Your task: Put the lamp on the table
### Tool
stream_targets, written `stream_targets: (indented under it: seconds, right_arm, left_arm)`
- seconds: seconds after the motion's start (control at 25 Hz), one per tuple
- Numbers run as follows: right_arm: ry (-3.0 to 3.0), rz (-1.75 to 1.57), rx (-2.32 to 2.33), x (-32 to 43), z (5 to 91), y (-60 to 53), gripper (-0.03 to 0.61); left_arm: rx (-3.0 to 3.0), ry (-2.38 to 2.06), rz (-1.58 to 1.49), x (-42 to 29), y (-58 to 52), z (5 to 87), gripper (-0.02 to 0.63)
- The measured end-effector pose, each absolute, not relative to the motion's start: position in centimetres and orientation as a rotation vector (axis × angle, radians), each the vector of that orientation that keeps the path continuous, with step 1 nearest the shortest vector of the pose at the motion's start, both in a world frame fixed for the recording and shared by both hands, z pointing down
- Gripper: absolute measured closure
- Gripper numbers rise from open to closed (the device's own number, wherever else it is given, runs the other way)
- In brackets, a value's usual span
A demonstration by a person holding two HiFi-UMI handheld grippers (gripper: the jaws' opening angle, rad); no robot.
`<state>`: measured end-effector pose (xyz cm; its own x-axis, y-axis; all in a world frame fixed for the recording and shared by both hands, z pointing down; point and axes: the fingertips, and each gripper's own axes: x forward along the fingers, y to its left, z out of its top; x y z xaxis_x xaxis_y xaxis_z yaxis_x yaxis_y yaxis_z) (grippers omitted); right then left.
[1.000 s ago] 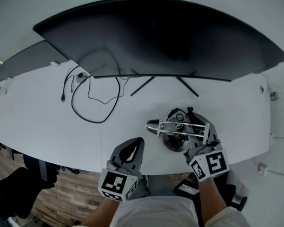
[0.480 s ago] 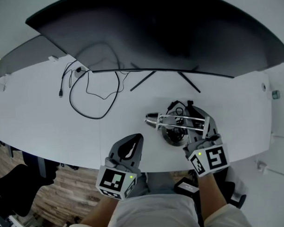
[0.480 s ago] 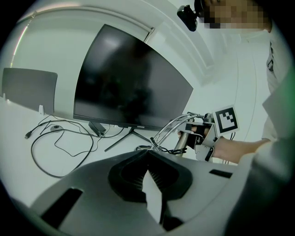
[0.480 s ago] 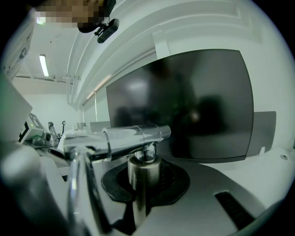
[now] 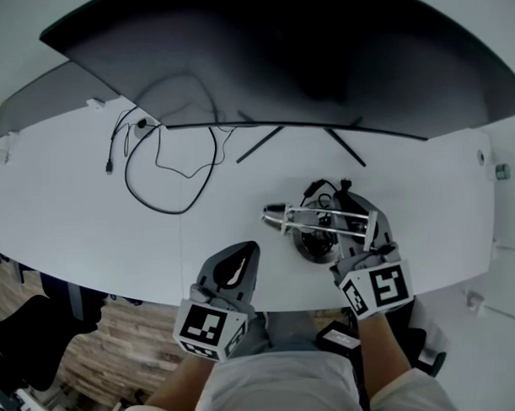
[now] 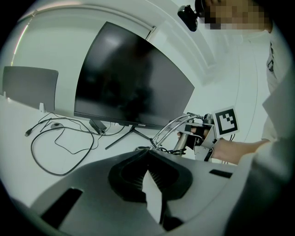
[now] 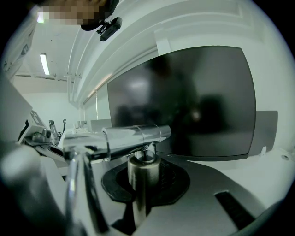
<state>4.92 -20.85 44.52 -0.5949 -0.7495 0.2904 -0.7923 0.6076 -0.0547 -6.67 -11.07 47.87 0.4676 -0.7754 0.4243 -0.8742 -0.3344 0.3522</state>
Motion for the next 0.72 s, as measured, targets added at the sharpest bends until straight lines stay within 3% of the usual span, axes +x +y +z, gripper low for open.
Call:
stream_targets:
  seconds: [0.72]
  right_arm:
    - [-2.601,0.192,1.249,3.9,44.7,-19.6,0.532]
  left_arm:
    - [2.168,-1.367,0.234,-6.3,-11.0,48.4,0.611]
